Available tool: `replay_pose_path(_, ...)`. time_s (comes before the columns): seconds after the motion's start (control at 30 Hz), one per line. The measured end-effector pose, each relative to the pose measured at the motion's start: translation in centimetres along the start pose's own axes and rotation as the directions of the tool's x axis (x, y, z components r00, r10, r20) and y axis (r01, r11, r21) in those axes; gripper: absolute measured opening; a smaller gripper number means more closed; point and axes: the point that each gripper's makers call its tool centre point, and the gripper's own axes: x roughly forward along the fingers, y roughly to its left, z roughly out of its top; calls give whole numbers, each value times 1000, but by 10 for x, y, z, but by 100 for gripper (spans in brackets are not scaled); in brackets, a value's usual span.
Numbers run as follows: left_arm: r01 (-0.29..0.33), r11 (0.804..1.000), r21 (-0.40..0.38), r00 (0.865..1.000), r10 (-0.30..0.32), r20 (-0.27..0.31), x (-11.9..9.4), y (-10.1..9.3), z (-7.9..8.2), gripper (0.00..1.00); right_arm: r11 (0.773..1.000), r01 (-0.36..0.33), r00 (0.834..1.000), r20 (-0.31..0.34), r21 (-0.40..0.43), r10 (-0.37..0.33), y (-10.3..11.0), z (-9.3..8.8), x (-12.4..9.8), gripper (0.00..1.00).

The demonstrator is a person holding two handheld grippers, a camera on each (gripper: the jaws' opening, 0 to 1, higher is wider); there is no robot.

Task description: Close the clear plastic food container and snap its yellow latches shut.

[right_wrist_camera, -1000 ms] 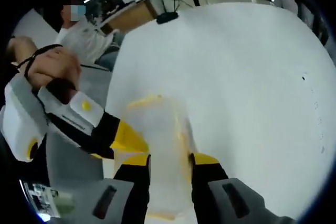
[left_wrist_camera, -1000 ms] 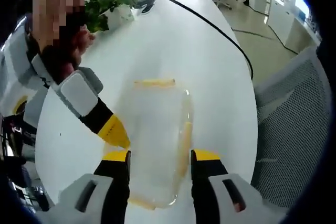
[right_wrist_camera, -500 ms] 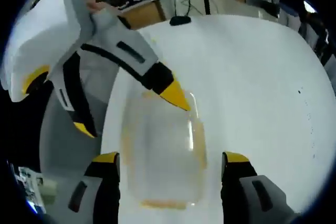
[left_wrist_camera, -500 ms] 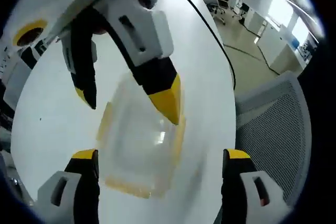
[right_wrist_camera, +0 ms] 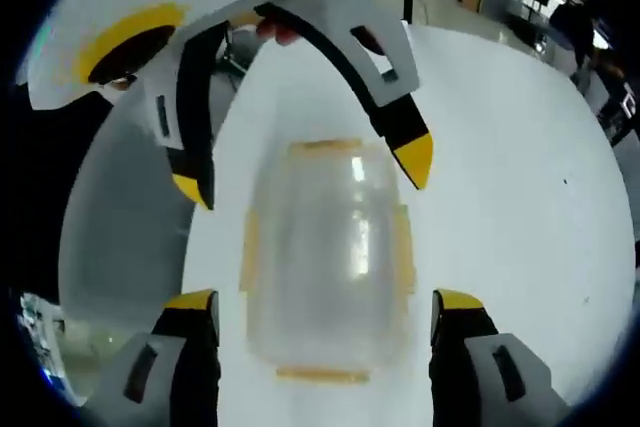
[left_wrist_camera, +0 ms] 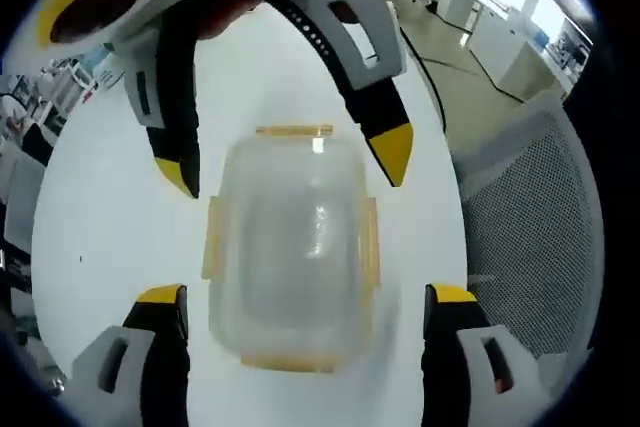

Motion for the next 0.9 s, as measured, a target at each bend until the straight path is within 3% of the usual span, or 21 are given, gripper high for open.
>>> replay_pose_path(0.2, 26, 999, 27, 997, -24, -79, 10, -3, -19, 98, 1000, 21, 1000, -23, -21, -21, 2, -7, 7, 85)
replay_pose_path(0.5, 28, 999, 36, 995, -24, -101, 23, -4, -24, 94, 994, 79, 995, -59, -73, -84, -3, -18, 20, 86)
replay_pose_path(0.9, 0, 1000, 27, 992, 3, -128, 31, 2, -29, 89, 993, 89, 994, -59, -78, -93, -3, -18, 29, 86)
